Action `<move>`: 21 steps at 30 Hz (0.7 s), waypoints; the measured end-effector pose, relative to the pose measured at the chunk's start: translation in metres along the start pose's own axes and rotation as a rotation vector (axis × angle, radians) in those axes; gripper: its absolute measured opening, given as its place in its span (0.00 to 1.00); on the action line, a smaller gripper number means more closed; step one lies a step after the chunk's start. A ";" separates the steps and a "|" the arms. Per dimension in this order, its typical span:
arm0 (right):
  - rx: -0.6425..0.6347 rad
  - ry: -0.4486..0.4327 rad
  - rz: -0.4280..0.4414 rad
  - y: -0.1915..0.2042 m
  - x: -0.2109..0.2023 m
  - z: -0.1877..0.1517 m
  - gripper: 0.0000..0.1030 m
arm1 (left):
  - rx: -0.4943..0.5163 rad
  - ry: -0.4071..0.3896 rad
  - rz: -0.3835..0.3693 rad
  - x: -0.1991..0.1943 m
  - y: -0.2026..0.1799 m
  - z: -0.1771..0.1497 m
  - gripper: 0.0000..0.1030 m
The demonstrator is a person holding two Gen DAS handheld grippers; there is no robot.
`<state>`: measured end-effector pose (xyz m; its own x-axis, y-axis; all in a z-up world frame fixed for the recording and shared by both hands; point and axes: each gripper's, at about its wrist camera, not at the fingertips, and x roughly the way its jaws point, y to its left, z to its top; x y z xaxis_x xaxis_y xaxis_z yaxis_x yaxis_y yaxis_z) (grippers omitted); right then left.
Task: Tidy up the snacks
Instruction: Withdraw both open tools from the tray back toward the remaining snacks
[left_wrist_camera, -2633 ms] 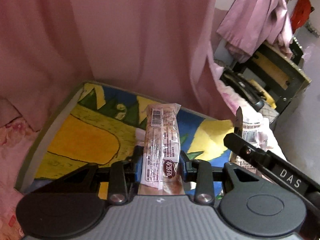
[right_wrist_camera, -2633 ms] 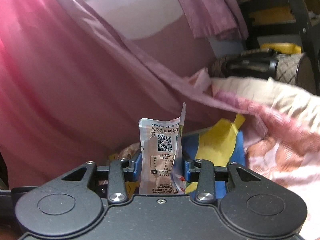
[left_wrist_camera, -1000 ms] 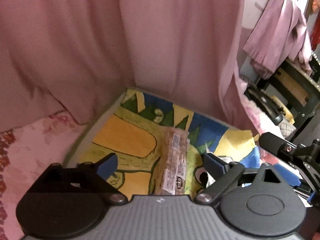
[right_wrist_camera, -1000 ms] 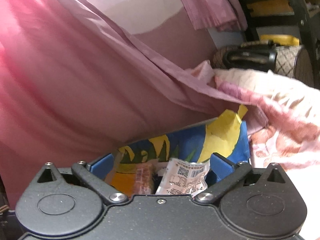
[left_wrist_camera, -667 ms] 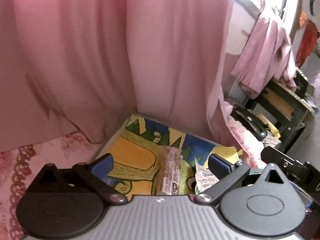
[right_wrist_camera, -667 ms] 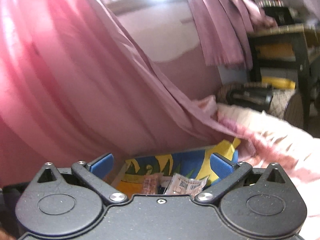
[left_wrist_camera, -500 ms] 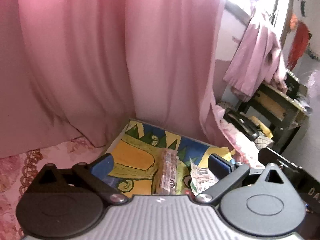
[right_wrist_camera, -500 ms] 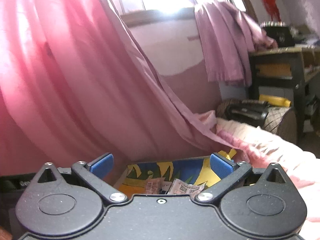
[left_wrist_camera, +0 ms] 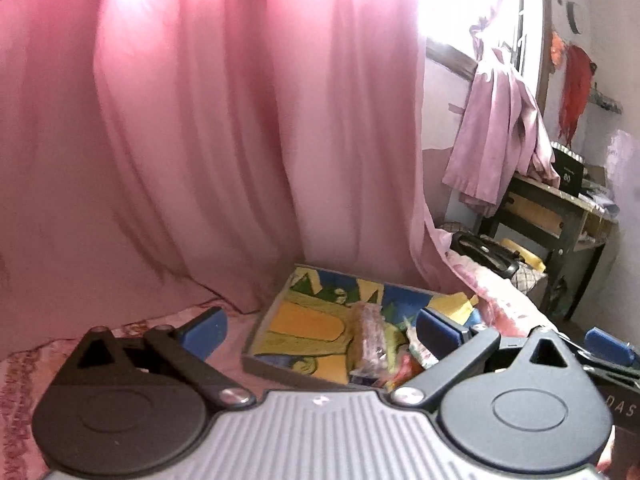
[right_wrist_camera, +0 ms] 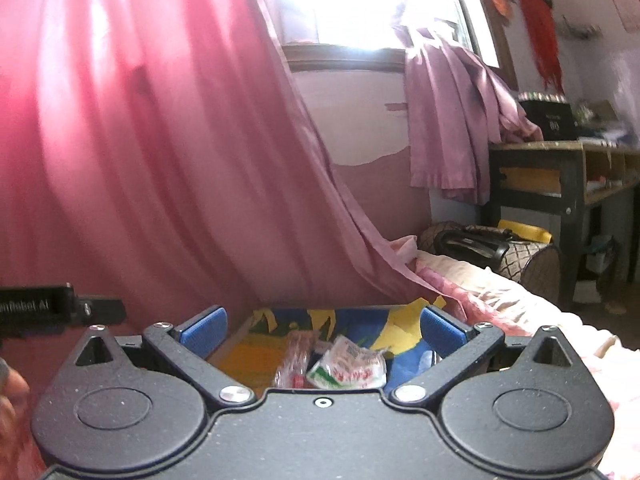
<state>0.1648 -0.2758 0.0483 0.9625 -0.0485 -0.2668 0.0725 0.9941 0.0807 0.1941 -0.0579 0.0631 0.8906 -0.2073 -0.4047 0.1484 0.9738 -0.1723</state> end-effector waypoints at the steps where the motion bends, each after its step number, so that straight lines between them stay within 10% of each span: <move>1: -0.015 -0.001 0.000 0.004 -0.005 -0.004 0.99 | 0.011 -0.004 0.002 -0.005 0.001 -0.005 1.00; 21: -0.021 0.085 -0.032 0.045 -0.077 -0.060 0.99 | 0.120 -0.014 0.052 -0.070 0.032 -0.066 1.00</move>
<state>0.0788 -0.2213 0.0149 0.9341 -0.0728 -0.3494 0.0967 0.9940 0.0513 0.1081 -0.0186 0.0265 0.9043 -0.1553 -0.3976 0.1512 0.9876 -0.0420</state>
